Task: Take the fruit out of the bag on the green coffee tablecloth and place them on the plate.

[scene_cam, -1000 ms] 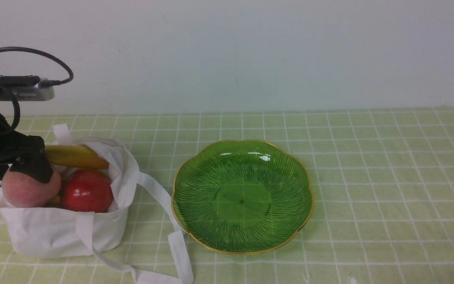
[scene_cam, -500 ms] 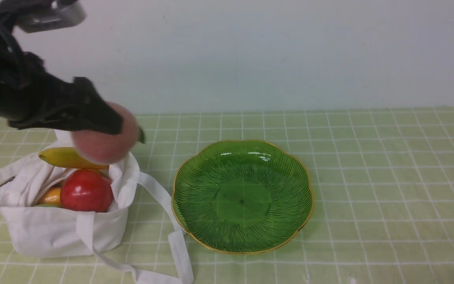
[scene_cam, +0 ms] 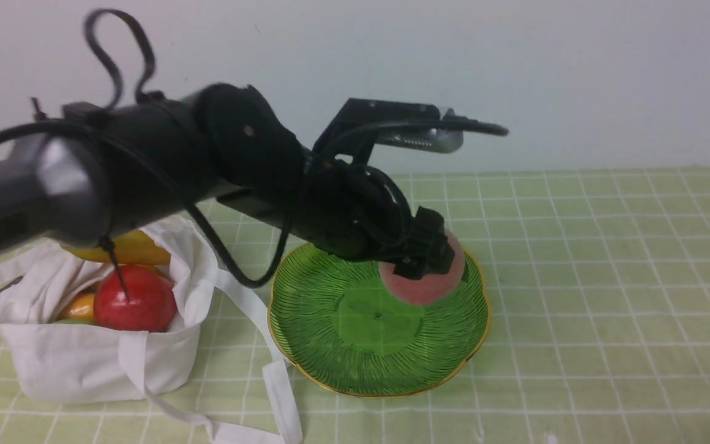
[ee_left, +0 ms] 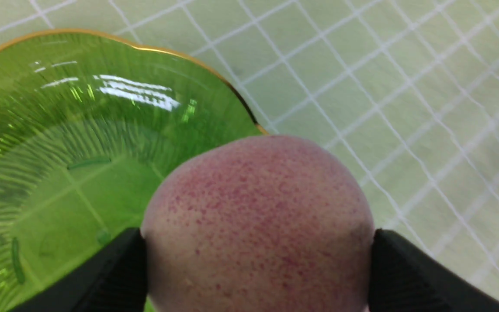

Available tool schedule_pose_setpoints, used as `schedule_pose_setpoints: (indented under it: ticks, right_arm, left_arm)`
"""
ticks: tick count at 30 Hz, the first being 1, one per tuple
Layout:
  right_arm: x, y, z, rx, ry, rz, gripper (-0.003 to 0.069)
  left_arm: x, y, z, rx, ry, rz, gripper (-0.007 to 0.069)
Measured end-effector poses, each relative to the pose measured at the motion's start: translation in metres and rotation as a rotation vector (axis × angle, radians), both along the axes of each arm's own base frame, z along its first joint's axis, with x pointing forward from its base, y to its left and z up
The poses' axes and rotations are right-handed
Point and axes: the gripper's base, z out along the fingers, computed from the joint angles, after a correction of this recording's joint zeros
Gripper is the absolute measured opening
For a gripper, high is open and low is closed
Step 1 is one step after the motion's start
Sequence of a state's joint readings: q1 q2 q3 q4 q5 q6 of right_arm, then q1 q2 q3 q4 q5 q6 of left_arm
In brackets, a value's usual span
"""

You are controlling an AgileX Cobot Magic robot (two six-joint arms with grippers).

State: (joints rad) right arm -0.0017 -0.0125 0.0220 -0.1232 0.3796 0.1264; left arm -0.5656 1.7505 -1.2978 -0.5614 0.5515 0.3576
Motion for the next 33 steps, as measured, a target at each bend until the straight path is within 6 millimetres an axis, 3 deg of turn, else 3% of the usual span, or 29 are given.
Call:
schedule_pose_setpoints:
  ticks: [6, 11, 16, 21, 26, 28, 29, 33]
  right_arm:
    - [0.0, 0.0, 0.0, 0.0, 0.0, 0.0, -0.001]
    - [0.0, 0.0, 0.0, 0.0, 0.0, 0.0, -0.001]
    - [0.0, 0.0, 0.0, 0.0, 0.0, 0.0, -0.001]
    - [0.0, 0.0, 0.0, 0.0, 0.0, 0.0, -0.001]
    - [0.0, 0.0, 0.0, 0.0, 0.0, 0.0, -0.001]
    - [0.0, 0.0, 0.0, 0.0, 0.0, 0.0, -0.001]
    - [0.0, 0.0, 0.0, 0.0, 0.0, 0.0, -0.001]
    - [0.0, 0.0, 0.0, 0.0, 0.0, 0.0, -0.001]
  left_arm:
    - [0.02, -0.008, -0.043, 0.032, 0.014, 0.057, 0.059]
    - [0.025, -0.01, -0.062, 0.047, 0.038, 0.073, 0.0605]
    - [0.026, -0.012, -0.069, 0.036, 0.068, 0.088, 0.066]
    - [0.025, -0.014, -0.065, 0.026, 0.093, 0.076, 0.0668]
    - [0.03, -0.019, -0.041, 0.021, 0.121, 0.0, 0.0645]
    - [0.032, -0.015, -0.014, 0.043, 0.135, -0.056, 0.0551]
    - [0.032, -0.014, -0.012, 0.044, 0.137, -0.058, 0.0531]
    - [0.021, 0.013, 0.058, 0.044, 0.121, -0.07, 0.017]
